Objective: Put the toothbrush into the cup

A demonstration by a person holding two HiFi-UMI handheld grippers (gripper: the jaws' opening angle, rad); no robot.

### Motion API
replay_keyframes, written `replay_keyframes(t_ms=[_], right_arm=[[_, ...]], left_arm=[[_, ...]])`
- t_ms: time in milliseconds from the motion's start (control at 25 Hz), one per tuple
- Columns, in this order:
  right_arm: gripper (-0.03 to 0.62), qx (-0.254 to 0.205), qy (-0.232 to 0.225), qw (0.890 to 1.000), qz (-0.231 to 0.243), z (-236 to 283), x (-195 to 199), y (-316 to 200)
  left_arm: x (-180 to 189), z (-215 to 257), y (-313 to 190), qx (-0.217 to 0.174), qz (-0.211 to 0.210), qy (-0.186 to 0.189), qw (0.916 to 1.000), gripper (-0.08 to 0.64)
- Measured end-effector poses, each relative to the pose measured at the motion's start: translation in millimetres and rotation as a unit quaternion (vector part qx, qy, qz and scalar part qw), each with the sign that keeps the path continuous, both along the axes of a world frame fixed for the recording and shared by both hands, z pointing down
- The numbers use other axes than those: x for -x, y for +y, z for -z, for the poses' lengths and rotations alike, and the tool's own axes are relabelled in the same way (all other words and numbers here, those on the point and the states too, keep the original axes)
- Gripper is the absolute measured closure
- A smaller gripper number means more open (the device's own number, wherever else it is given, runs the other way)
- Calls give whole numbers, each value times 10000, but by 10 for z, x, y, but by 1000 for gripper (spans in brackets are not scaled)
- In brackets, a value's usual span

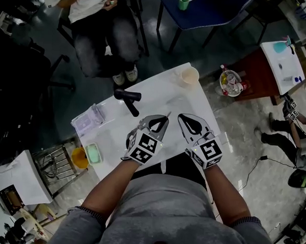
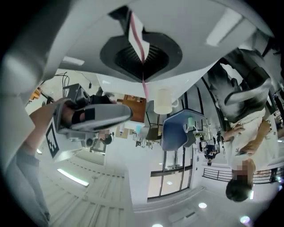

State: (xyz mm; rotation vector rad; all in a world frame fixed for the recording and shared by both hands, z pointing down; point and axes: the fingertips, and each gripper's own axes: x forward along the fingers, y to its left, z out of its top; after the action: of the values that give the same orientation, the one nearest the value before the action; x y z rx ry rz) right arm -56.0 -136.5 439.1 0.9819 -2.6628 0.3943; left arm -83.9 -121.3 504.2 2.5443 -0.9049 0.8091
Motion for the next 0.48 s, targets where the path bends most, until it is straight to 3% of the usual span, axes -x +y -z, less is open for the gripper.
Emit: replay_keyframes(t_ms=[240, 480], right_arm=[[584, -32, -253, 9996, -105, 145, -143, -96], [584, -212, -450, 9985, -218, 382, -275, -237]], left_arm=[[-181, 522, -215, -637, 142, 733, 9952, 545], [-313, 974, -400, -1289, 196, 1495, 9801, 545]])
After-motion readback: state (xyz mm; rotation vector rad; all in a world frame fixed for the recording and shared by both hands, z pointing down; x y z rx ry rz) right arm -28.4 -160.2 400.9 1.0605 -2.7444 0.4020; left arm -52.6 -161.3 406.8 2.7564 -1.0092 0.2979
